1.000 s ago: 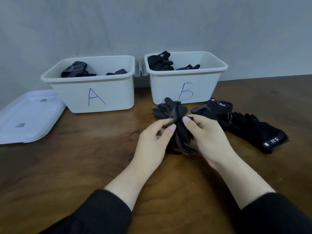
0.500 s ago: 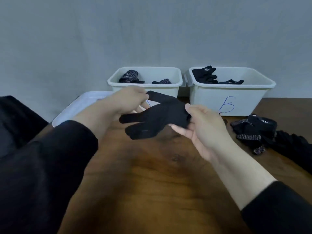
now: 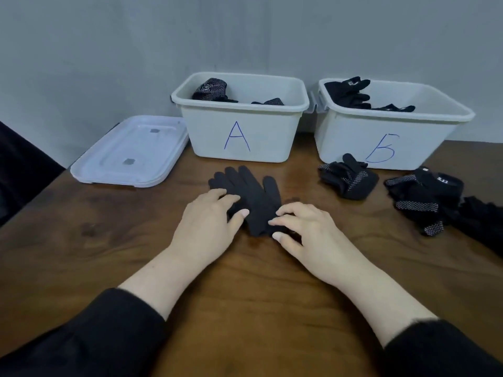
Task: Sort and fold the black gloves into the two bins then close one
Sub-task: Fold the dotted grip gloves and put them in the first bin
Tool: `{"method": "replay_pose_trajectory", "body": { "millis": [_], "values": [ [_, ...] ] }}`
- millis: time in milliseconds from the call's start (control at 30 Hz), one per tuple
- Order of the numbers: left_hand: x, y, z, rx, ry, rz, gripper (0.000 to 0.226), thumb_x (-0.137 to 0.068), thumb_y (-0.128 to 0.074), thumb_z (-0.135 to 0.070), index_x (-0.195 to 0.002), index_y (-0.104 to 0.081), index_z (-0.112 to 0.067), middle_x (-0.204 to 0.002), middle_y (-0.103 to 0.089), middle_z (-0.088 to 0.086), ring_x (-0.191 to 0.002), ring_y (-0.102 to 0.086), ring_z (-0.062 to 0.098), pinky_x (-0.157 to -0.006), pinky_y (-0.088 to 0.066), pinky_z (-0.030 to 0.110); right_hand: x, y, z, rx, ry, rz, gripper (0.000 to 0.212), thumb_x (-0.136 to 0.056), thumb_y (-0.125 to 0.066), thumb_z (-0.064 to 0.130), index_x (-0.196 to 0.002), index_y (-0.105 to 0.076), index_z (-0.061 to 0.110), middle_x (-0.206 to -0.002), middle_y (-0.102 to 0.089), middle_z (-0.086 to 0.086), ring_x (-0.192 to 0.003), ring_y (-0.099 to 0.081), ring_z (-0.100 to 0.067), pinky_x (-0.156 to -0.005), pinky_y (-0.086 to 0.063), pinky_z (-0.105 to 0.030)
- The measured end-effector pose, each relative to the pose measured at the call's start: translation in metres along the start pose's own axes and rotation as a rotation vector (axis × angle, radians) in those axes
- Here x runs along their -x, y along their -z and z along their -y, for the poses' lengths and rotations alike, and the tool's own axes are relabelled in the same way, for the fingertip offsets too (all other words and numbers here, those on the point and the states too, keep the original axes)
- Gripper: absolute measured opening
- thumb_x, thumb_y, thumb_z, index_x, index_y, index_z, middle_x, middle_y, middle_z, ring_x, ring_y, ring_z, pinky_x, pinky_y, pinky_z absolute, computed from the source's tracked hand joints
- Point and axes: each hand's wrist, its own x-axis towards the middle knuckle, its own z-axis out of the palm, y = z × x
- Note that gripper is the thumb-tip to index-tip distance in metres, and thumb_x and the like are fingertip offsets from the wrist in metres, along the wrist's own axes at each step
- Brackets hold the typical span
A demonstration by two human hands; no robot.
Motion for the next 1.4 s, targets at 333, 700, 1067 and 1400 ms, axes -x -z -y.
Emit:
{"method": "replay_pose_trajectory", "body": {
  "millis": [333, 700, 1067, 1400],
  "values": [
    [-0.031, -0.005, 0.016, 0.054, -0.139, 0.152, 0.049, -0.105, -0.045, -0.041, -0.153, -0.041, -0.030, -0.166, -0.024, -0.007, -0.154, -0.016, 0.008, -0.127, -0.008, 0.036, -0.006, -0.005, 0.000, 0.102, 0.124, -0.094, 0.009, -0.097, -0.061, 0.032, -0.098, -0.070, 0.028, -0.109, -0.053, 0.015, -0.112, -0.046, -0.009, -0.108, -0.034, -0.042],
    [-0.002, 0.000, -0.019, 0.039, -0.290, 0.246, 0.063, -0.092, -0.029, -0.069, -0.149, -0.041, -0.044, -0.165, -0.013, -0.018, -0.151, 0.000, -0.006, -0.126, 0.004, 0.033, -0.004, 0.038, -0.049, -0.028, -0.216, -0.475, 0.028, -0.097, -0.064, 0.027, -0.123, -0.068, 0.019, -0.125, -0.060, 0.004, -0.117, -0.054, -0.018, -0.103, -0.046, -0.042],
    [-0.005, -0.015, -0.067, 0.143, -0.215, 0.026, 0.052, -0.098, -0.047, -0.055, -0.145, -0.053, -0.035, -0.147, -0.053, -0.015, -0.138, -0.044, 0.005, -0.118, -0.026, 0.029, -0.017, 0.038, -0.101, 0.014, -0.499, -0.446, 0.022, -0.097, -0.064, 0.026, -0.118, -0.066, 0.018, -0.118, -0.061, -0.002, -0.111, -0.055, -0.026, -0.095, -0.047, -0.045],
    [-0.011, -0.009, -0.070, 0.316, -0.167, -0.087, 0.051, -0.101, -0.050, -0.046, -0.150, -0.044, -0.033, -0.149, -0.049, -0.014, -0.138, -0.041, 0.005, -0.117, -0.036, 0.037, -0.011, 0.050, -0.047, -0.368, -0.268, -0.464, 0.008, -0.100, -0.059, 0.022, -0.100, -0.064, 0.029, -0.099, -0.065, 0.018, -0.098, -0.056, 0.007, -0.078, -0.037, -0.002]
  ]
}}
